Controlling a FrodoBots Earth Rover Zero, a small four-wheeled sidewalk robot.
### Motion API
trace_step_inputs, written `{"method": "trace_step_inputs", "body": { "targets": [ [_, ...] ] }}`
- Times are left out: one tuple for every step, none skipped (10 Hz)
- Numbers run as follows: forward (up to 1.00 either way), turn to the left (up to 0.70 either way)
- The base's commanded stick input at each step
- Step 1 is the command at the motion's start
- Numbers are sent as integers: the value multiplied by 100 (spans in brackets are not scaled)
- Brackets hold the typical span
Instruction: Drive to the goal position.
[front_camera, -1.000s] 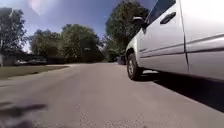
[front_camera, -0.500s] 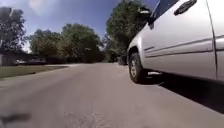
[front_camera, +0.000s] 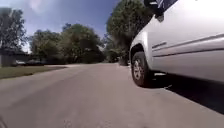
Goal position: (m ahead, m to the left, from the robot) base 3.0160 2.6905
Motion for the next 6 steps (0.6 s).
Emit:
{"method": "trace_step_inputs", "body": {
  "targets": [
    [70, 0],
    [70, 0],
    [70, 0],
    [70, 0],
    [70, 0],
    [70, 0]
  ]
}}
